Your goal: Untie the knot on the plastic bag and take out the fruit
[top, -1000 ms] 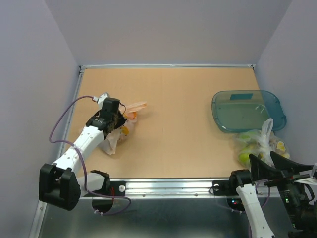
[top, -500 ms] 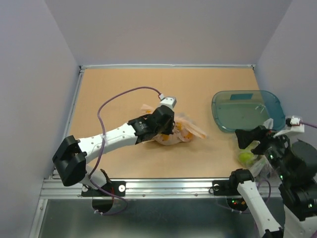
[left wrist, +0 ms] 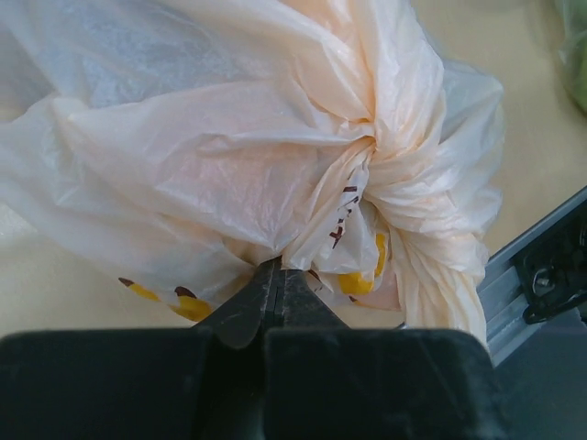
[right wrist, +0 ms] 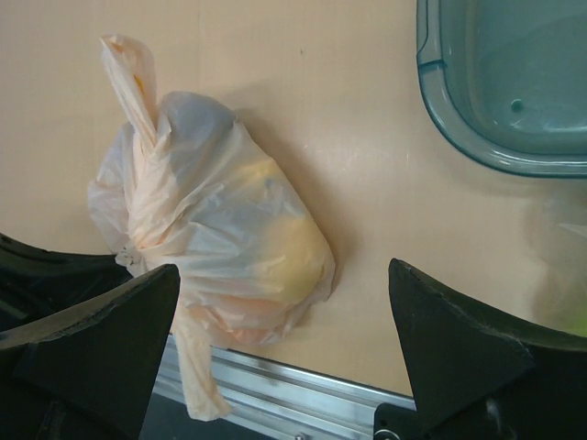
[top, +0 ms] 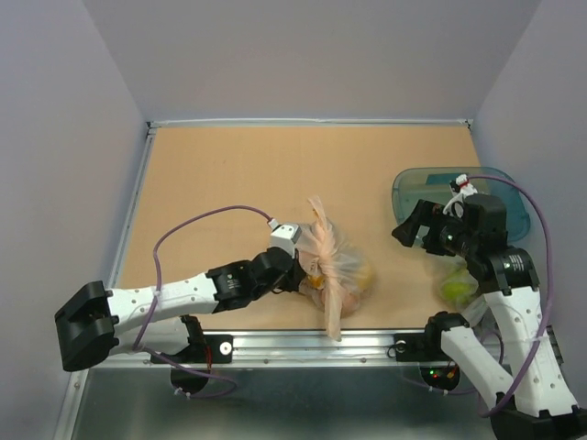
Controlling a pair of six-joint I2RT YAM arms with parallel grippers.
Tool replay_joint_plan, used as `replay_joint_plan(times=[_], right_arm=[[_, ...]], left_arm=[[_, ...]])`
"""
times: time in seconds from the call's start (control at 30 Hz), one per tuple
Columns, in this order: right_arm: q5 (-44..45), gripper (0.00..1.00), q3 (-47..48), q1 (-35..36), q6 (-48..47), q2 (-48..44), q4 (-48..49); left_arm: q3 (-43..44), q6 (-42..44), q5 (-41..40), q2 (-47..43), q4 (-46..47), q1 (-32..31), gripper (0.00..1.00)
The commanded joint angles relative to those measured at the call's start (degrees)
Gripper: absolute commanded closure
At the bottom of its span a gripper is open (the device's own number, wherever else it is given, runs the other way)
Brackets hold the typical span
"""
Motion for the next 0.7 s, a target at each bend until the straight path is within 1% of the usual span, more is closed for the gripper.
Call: replay_joint_plan(times=[0.0, 0.07, 0.17, 0.23, 0.27, 0.3, 0.33, 0.37, 0.43, 0.47, 0.57, 0.6, 0.67], right_arm=[[-3.45, 0.0, -3.98, 0.51, -1.81, 2.03, 7.49], [-3.62, 0.0, -4.52, 0.6, -2.61, 4.22, 9.76], [-3.1, 0.0, -4.87, 2.26, -3.84, 7.64, 13.1], [-1.44, 0.0, -4.96, 6.38, -3.85, 10.02, 14.6], [0.75, 0.0, -5.05, 8.23, -3.84, 10.99, 16.53], [1.81, 0.02, -5.14, 12.33, -3.93, 13.52, 17.5], [2.7, 0.03, -5.14, 14.46, -4.19, 14.59, 18.38], [4.01, 0.05, -4.61, 18.05, -4.72, 16.17, 19.7], [4.46, 0.1, -3.39, 21.24, -4.9, 20.56, 20.41], [4.72, 0.11, -1.81, 24.47, -5.16, 21.62, 21.02], [7.53, 0.2, -0.31, 29.24, -6.39, 23.92, 22.34], [9.8, 0.28, 0.05, 31.51, -7.35, 24.35, 22.61], [11.83, 0.35, 0.23, 33.55, -8.67, 25.41, 22.96]], left_arm=[[-3.52, -1.61, -2.54, -4.47, 3.87, -0.22, 1.0], [-4.75, -1.52, -2.81, -5.53, 4.41, -0.22, 1.0], [-3.7, -0.82, -2.55, -6.16, 4.23, -0.22, 1.0], [-1.52, -0.47, -2.89, -5.46, 3.53, -0.22, 1.0], [-0.72, 0.14, -2.98, -4.93, 3.61, -0.14, 1.0], [0.68, 0.49, -3.42, -3.71, 3.44, -0.13, 1.0], [1.39, 0.59, -4.38, -2.91, 3.35, -0.13, 1.0], [2.27, 1.02, -4.91, -1.95, 2.92, -0.13, 1.0], [5.17, 0.59, -5.36, 1.3, 1.87, -0.13, 1.0], [6.22, 0.33, -5.27, 3.58, 0.47, -0.13, 1.0], [9.22, -1.52, -4.22, 6.14, -0.16, -0.13, 1.0], [9.74, -2.05, -3.96, 7.28, -0.16, -0.13, 1.0], [10.97, -2.66, -4.04, 8.34, -0.16, -0.14, 1.0]])
